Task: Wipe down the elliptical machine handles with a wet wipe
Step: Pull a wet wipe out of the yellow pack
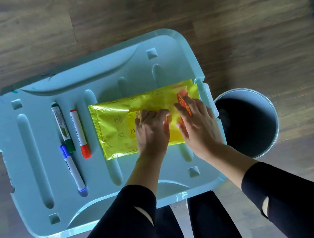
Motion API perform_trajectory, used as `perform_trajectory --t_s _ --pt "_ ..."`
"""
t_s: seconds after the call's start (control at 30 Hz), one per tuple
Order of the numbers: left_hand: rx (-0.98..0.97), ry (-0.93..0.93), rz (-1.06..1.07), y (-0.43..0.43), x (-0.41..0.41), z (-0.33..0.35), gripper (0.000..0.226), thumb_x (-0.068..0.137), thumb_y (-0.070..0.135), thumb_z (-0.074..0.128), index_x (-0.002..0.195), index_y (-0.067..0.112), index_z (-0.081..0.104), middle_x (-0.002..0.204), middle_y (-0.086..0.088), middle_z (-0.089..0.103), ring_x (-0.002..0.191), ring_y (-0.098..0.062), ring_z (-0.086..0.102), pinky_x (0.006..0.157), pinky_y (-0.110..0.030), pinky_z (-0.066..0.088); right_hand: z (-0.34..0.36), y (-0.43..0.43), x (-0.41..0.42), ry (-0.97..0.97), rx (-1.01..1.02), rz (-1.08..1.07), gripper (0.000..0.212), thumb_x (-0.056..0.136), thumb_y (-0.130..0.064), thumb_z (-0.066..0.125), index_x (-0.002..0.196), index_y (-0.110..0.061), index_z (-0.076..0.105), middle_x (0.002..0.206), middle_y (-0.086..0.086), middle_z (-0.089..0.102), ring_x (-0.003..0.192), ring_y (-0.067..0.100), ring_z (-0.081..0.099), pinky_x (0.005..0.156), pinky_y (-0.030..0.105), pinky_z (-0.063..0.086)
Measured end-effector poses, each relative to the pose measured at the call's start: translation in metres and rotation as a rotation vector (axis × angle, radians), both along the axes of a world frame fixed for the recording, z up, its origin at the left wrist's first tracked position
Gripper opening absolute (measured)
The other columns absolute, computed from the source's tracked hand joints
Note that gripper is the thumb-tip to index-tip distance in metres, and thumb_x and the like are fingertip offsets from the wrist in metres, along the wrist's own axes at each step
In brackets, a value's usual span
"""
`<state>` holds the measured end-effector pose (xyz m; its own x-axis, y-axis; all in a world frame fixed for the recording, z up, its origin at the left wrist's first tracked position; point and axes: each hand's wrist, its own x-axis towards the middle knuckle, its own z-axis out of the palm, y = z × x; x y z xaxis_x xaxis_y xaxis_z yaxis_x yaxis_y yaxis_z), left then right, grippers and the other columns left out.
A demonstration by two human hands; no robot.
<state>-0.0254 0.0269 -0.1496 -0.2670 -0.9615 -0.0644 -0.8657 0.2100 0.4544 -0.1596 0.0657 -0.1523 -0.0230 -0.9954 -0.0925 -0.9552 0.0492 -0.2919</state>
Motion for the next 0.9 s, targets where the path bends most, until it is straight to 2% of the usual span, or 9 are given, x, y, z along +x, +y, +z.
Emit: perform_trajectory --t_s 0.13,0.27,0.47,0.63,0.77,0.9 --pt "-0.01 0.012 0.02 -0.001 -0.001 -0.001 0.016 0.076 0.013 0.07 0.089 0.022 0.072 0.066 0.0 0.067 0.077 -0.028 0.061 0.066 -0.035 0.045 0.0 -0.002 0.001 0.016 0.006 -0.002 0.045 0.087 -0.023 0.065 0.13 -0.014 0.054 0.138 0.012 0.049 0.117 0.033 0.05 0.088 0.044 0.044" --pt "0.032 0.087 0.01 -0.003 0.004 0.002 0.029 0.071 0.005 0.067 0.094 0.022 0.073 0.069 0.0 0.068 0.078 -0.029 0.061 0.067 -0.036 0.049 0.001 -0.002 0.0 0.023 0.008 -0.004 0.047 0.086 -0.025 0.066 0.13 -0.015 0.054 0.137 0.011 0.05 0.117 0.033 0.052 0.09 0.045 0.044" --pt "0.041 0.148 -0.008 -0.009 0.016 0.005 0.033 0.076 0.004 0.062 0.102 0.022 0.074 0.07 -0.001 0.069 0.067 -0.027 0.059 0.073 -0.036 0.051 0.002 -0.002 0.002 0.034 0.031 -0.014 0.049 0.087 -0.027 0.066 0.132 -0.015 0.052 0.138 0.011 0.05 0.118 0.033 0.051 0.094 0.046 0.042" --pt "0.054 0.154 -0.027 -0.013 0.027 0.001 0.031 0.082 0.008 0.061 0.107 0.021 0.074 0.072 -0.007 0.067 0.067 -0.026 0.06 0.085 -0.031 0.041 0.003 -0.002 0.005 0.06 0.029 -0.037 0.05 0.087 -0.028 0.066 0.133 -0.015 0.052 0.14 0.012 0.049 0.119 0.033 0.051 0.095 0.047 0.041" --pt "0.083 0.132 -0.013 -0.012 0.035 0.0 0.033 0.084 0.014 0.056 0.111 0.022 0.073 0.074 -0.01 0.06 0.075 -0.029 0.055 0.081 -0.036 0.045 0.006 -0.002 0.012 0.083 0.016 -0.057 0.049 0.086 -0.029 0.066 0.132 -0.016 0.054 0.141 0.014 0.049 0.119 0.034 0.051 0.094 0.046 0.039" --pt "0.069 0.14 -0.018 -0.01 0.037 0.005 0.034 0.084 0.026 0.05 0.109 0.017 0.073 0.073 -0.012 0.059 0.074 -0.03 0.056 0.078 -0.033 0.043 0.007 -0.002 0.016 0.106 0.017 -0.053 0.046 0.087 -0.027 0.064 0.13 -0.018 0.054 0.142 0.013 0.047 0.118 0.032 0.05 0.091 0.042 0.035"
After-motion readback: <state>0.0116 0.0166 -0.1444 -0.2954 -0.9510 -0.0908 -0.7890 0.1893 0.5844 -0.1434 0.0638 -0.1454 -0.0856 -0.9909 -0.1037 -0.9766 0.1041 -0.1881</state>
